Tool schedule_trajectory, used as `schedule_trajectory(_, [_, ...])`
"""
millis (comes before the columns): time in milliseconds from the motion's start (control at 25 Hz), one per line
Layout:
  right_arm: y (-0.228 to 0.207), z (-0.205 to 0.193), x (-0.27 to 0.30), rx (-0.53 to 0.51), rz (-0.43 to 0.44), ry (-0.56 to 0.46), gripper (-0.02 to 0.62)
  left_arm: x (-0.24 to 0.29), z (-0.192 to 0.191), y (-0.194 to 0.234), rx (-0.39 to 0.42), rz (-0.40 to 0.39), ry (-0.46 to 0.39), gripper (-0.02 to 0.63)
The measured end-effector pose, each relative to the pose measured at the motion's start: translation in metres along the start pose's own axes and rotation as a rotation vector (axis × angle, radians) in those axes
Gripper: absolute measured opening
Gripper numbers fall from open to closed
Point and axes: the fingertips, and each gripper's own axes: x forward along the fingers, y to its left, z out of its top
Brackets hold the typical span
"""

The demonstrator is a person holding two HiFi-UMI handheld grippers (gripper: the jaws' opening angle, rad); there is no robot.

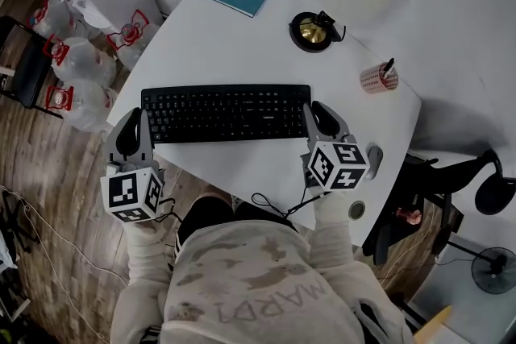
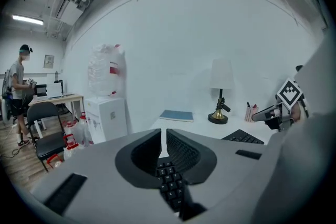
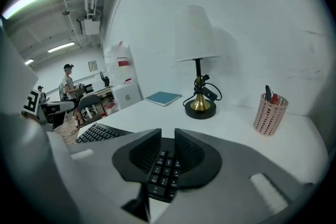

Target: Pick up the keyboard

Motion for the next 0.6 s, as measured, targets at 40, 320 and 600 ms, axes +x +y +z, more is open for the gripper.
schedule_trajectory(40, [-0.002,-0.004,0.003,0.006,-0.003,0.014,0.093,0.003,-0.005,0.002,-0.002,-0.001,0.019,0.028])
schedule_trajectory(320, [-0.016,-0.027,0.02,0.045,-0.008,0.096,0.177,0.02,-0.046,0.017,-0.01,-0.005,0.148,0.113])
schedule_trajectory(600, [-0.025,-0.046,0.032,0.091,-0.001,0.156,0.222,0.037,-0.081,0.023,-0.058,-0.045,0.26,0.213])
